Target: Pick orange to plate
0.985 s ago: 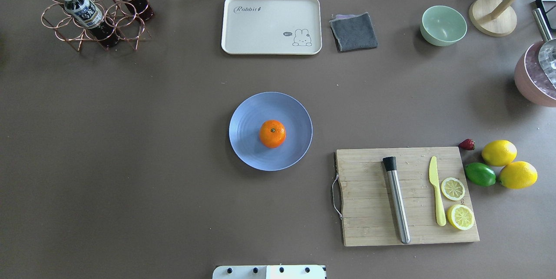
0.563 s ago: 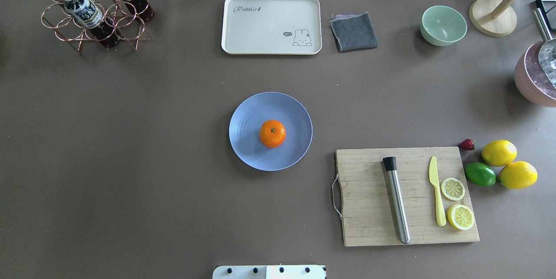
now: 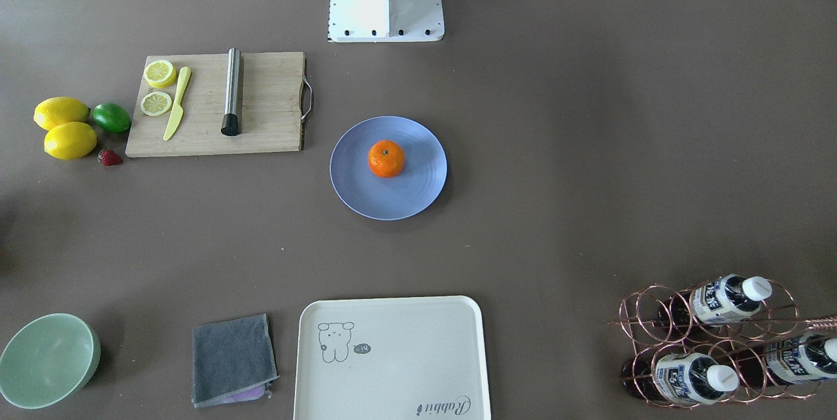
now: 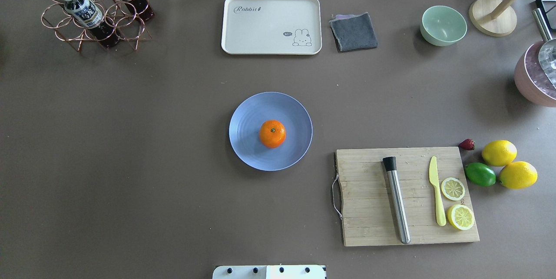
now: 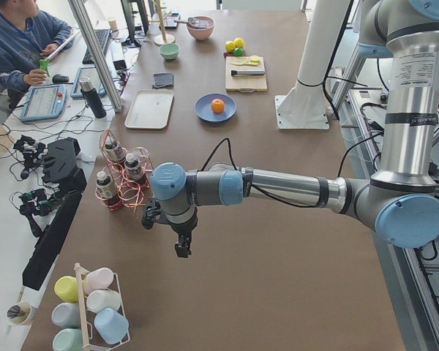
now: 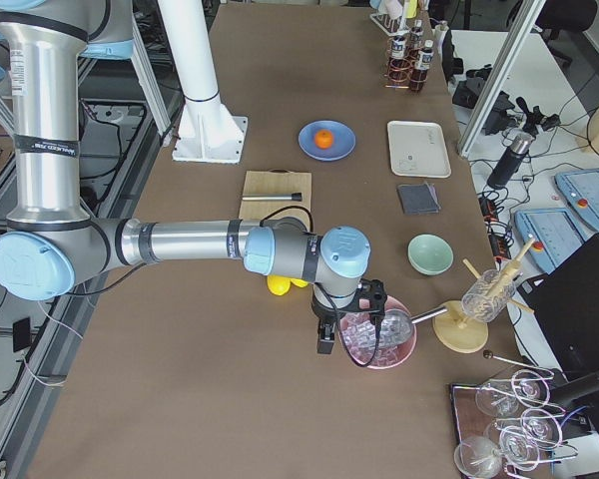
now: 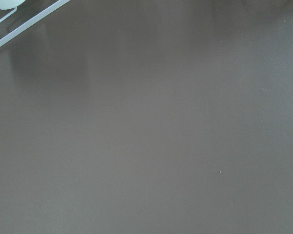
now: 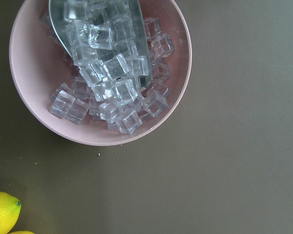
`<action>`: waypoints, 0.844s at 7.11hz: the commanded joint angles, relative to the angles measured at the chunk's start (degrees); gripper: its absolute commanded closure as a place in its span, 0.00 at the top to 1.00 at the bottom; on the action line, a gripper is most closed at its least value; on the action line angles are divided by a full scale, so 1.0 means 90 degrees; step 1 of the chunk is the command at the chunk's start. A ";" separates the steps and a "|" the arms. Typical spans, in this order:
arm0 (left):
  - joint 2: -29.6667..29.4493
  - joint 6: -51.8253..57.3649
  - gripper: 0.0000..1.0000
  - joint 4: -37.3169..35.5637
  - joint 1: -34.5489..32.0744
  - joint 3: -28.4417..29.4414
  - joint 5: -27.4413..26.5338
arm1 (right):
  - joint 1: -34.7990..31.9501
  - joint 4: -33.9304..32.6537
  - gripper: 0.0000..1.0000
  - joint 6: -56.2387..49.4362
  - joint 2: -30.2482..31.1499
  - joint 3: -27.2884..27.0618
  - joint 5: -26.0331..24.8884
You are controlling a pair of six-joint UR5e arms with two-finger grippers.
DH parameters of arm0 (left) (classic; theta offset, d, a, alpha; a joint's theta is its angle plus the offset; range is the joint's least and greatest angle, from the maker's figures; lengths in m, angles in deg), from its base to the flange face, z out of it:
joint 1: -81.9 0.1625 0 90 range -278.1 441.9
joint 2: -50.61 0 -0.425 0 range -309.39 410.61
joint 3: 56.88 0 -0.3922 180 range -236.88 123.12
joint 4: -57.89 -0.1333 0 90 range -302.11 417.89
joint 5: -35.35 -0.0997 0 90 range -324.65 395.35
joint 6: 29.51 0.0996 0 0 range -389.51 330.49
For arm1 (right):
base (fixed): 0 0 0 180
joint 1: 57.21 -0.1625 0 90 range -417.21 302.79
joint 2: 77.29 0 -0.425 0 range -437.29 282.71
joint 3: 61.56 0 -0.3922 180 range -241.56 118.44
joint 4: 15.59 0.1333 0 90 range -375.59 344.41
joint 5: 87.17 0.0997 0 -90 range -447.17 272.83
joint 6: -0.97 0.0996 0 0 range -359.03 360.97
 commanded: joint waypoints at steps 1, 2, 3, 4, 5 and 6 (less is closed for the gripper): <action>0.0000 0.0001 0.98 0.0000 0.0000 0.0000 0.0000 | 0.0010 0.0000 1.00 0.0000 0.0000 -0.0007 0.0000; 0.0000 0.0001 0.98 0.0000 0.0000 0.0010 0.0000 | 0.0030 0.0000 1.00 0.0000 0.0000 0.0003 0.0000; 0.0000 0.0001 0.98 0.0000 0.0000 0.0010 0.0000 | 0.0049 0.0000 1.00 0.0010 0.0000 0.0003 0.0000; 0.0000 0.0001 0.98 0.0000 0.0010 0.0019 0.0000 | 0.0069 0.0000 1.00 0.0010 0.0000 0.0013 0.0000; 0.0000 0.0001 0.98 0.0000 0.0010 0.0010 0.0000 | 0.0088 0.0000 1.00 0.0010 0.0000 0.0013 0.0000; 0.0000 -0.0009 0.98 0.0010 0.0010 0.0019 0.0000 | 0.0108 0.0000 1.00 0.0020 0.0000 0.0013 0.0000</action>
